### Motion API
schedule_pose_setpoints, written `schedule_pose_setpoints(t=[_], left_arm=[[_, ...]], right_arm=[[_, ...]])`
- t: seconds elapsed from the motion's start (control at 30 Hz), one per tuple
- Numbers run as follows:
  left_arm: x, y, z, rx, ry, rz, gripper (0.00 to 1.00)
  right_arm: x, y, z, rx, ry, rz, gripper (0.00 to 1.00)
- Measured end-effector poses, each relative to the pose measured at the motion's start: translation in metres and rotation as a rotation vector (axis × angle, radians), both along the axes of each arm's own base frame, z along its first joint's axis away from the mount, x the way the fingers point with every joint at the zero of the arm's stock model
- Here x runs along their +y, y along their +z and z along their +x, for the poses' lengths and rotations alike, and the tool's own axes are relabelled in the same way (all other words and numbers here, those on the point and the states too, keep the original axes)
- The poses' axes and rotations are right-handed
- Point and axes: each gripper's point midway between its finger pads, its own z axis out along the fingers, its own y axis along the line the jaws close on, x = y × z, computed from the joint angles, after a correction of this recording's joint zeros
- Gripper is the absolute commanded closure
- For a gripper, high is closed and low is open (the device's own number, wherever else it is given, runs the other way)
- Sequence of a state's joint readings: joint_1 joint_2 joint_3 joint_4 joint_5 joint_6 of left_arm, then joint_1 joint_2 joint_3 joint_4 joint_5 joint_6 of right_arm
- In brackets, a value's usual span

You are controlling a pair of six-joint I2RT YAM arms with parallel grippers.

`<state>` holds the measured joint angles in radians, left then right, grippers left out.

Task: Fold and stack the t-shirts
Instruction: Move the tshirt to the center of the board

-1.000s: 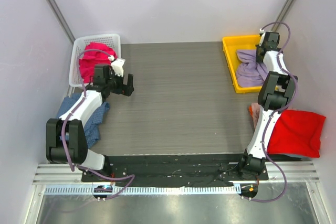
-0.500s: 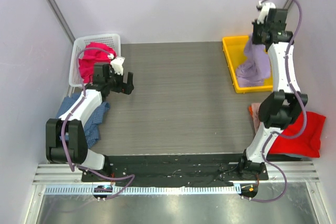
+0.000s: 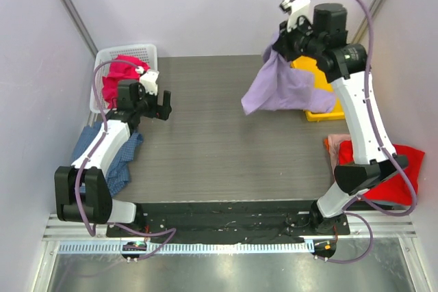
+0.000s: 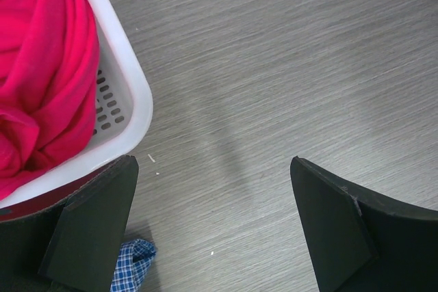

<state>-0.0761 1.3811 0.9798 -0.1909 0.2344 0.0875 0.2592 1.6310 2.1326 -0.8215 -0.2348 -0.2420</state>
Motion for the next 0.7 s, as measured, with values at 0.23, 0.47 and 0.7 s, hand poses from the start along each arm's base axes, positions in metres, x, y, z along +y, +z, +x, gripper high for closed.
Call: schedule_pose_setpoints(t=[0.23, 0.47, 0.7], left_arm=[[0.002, 0.003, 0.0, -0.009, 0.009, 0.006, 0.0], [0.005, 0.003, 0.002, -0.014, 0.026, 0.016, 0.0], [0.028, 0.009, 0.011, -0.055, 0.14, 0.084, 0.0]], right_arm=[[0.085, -0.103, -0.046, 0.265, 0.261, -0.11, 0.99], [0.193, -0.133, -0.122, 0.306, 0.563, -0.209, 0.99], [0.266, -0.158, -0.16, 0.319, 0.726, -0.253, 0.71]])
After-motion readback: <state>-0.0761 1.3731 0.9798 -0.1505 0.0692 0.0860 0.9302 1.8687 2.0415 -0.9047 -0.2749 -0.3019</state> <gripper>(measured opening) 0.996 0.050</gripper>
